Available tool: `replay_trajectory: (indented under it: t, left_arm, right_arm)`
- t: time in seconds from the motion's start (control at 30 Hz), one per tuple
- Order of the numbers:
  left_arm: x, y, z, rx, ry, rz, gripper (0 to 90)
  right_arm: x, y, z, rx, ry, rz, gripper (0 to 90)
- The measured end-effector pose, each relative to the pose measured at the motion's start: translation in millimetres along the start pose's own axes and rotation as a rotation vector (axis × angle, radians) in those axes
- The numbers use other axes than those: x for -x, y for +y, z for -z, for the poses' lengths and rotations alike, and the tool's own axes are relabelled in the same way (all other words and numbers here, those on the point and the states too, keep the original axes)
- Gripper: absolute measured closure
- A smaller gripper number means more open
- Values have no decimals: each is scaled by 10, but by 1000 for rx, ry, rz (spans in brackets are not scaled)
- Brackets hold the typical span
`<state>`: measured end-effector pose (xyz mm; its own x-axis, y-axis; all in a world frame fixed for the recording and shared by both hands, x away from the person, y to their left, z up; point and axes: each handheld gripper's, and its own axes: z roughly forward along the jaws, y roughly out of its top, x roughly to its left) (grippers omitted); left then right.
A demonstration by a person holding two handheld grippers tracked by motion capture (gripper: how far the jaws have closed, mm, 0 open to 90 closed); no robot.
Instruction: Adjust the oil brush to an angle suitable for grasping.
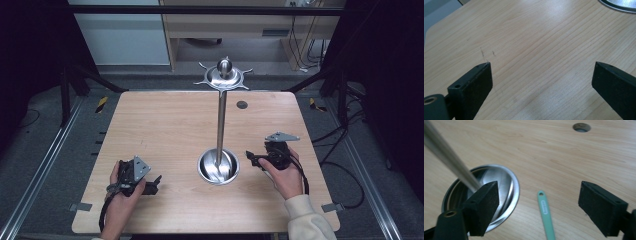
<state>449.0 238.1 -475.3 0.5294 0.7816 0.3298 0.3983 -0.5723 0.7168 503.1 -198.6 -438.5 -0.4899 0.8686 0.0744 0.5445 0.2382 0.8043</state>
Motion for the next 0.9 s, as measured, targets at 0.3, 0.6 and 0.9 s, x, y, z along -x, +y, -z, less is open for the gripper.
replay_trajectory:
  t: [0.3, 0.6, 0.9]
  left_arm:
    - [1, 0, -4, -1, -1, 0, 28]
    - [6, 4, -10, -7, -6, -9, 28]
    - [18, 9, -15, -8, -10, -13, 28]
  right_arm:
    - [-107, -52, -85, -76, -22, 129, 293]
    - [-158, -126, -182, -185, -6, 219, 561]
    - [-107, -215, -224, -258, -15, 228, 838]
